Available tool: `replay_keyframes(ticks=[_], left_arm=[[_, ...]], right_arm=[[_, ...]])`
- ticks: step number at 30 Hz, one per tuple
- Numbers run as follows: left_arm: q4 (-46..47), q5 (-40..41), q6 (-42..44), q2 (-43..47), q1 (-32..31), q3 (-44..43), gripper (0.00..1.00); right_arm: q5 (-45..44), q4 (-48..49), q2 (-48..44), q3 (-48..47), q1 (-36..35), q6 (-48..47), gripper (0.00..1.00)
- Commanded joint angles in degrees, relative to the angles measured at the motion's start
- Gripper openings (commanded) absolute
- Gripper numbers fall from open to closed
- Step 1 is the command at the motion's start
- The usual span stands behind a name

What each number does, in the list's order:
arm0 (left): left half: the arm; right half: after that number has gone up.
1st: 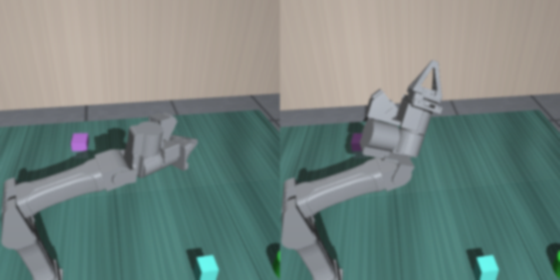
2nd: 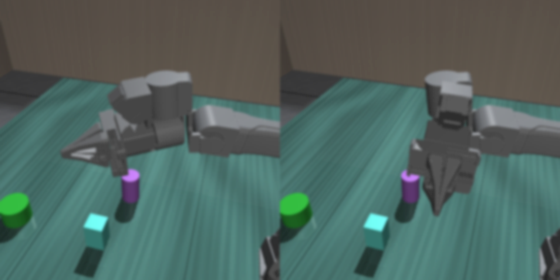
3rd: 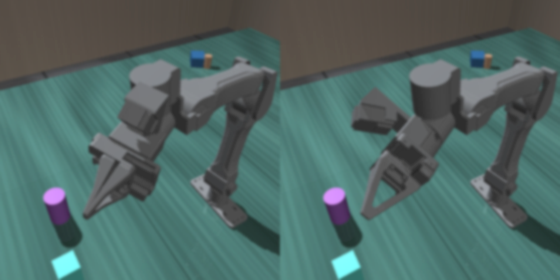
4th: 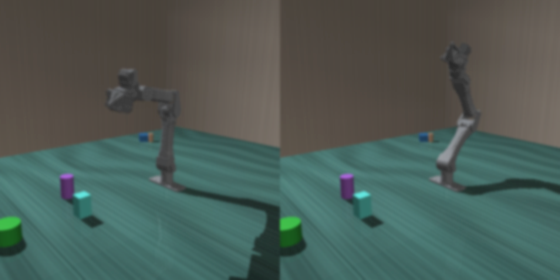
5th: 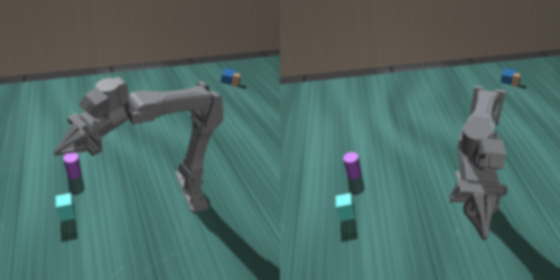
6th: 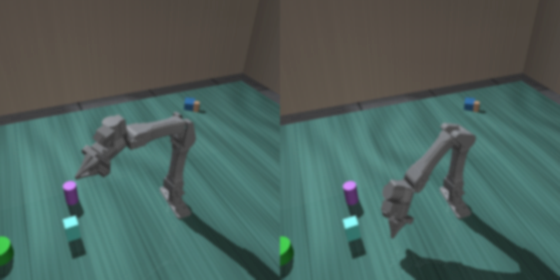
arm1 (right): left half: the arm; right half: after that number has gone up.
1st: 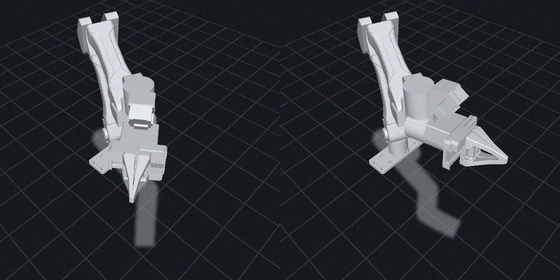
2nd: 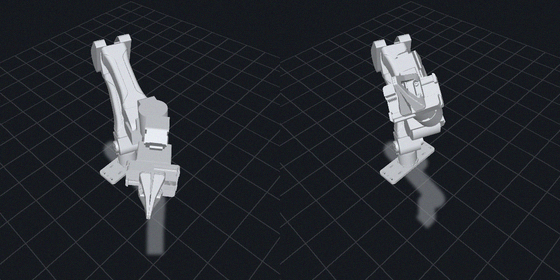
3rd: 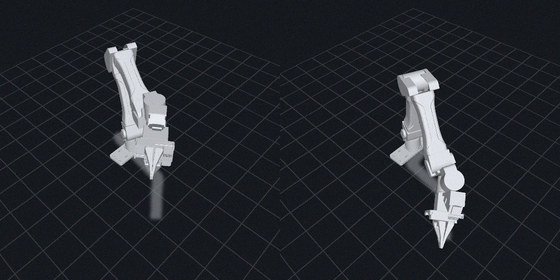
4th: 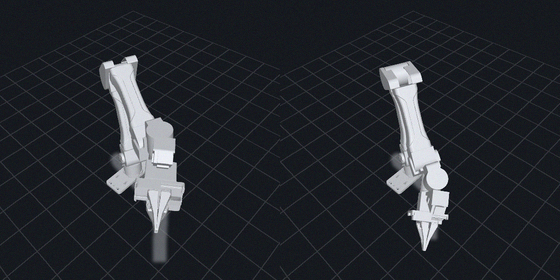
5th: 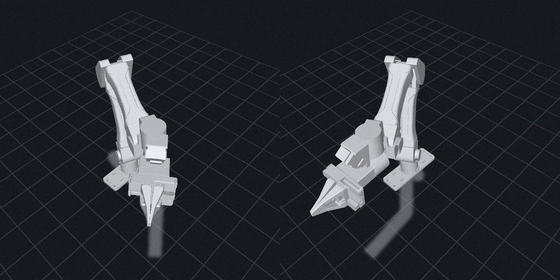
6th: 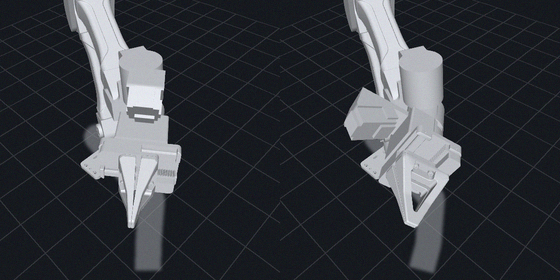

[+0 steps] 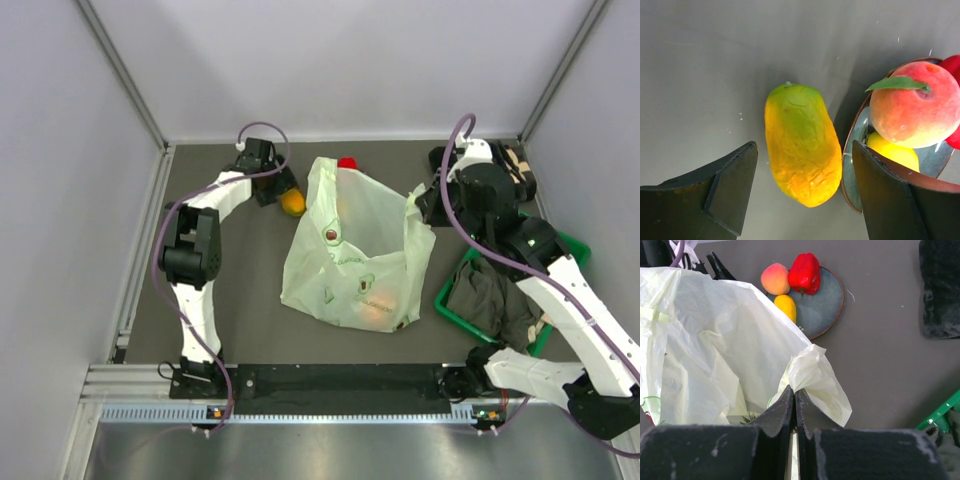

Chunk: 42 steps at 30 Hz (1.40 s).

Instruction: Place the fruits into the plastic bag

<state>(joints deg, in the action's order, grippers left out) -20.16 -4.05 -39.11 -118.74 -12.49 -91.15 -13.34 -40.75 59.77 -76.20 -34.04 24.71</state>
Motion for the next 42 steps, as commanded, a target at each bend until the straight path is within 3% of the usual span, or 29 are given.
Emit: replay_keyframes(ticks=[1, 9, 12, 13, 20, 27, 39, 42], left_arm=[[2.50, -0.08, -0.88, -1.58, -0.52, 0.63, 0.80], [2.06, -2.89, -0.88, -4.13, -0.52, 0.36, 0.75], [1.97, -3.24, -0.09, -4.48, -0.52, 0.54, 0.67], [2.06, -3.33, 0.09, -4.31, -0.52, 0.63, 0.58], [2.67, -3.24, 2.20, 0.16, -0.52, 2.12, 0.28], [3.90, -2.98, 3.96, 6.49, -0.52, 5.98, 0.12], [5.31, -2.10, 3.08, 21.60, -0.52, 13.01, 0.09], [9.79, 1.22, 7.97, 29.42, -2.79, 14.42, 0.09]], right_arm=[[1.56, 1.99, -0.27, -1.32, 0.56, 0.95, 0.00], [3.06, 3.40, -0.88, 0.18, 0.64, 1.66, 0.00], [2.97, 3.75, -1.58, 0.62, 0.64, 1.75, 0.00], [2.80, 3.75, -1.76, 0.71, 0.64, 1.83, 0.00], [2.09, 4.45, -2.64, 1.23, 0.64, 1.57, 0.00], [2.36, 5.42, -3.95, 2.64, 0.64, 1.57, 0.00], [2.27, 5.86, -6.07, 4.57, 0.64, 2.10, 0.00], [2.80, 5.86, -6.16, 5.01, 0.64, 2.45, 0.00]])
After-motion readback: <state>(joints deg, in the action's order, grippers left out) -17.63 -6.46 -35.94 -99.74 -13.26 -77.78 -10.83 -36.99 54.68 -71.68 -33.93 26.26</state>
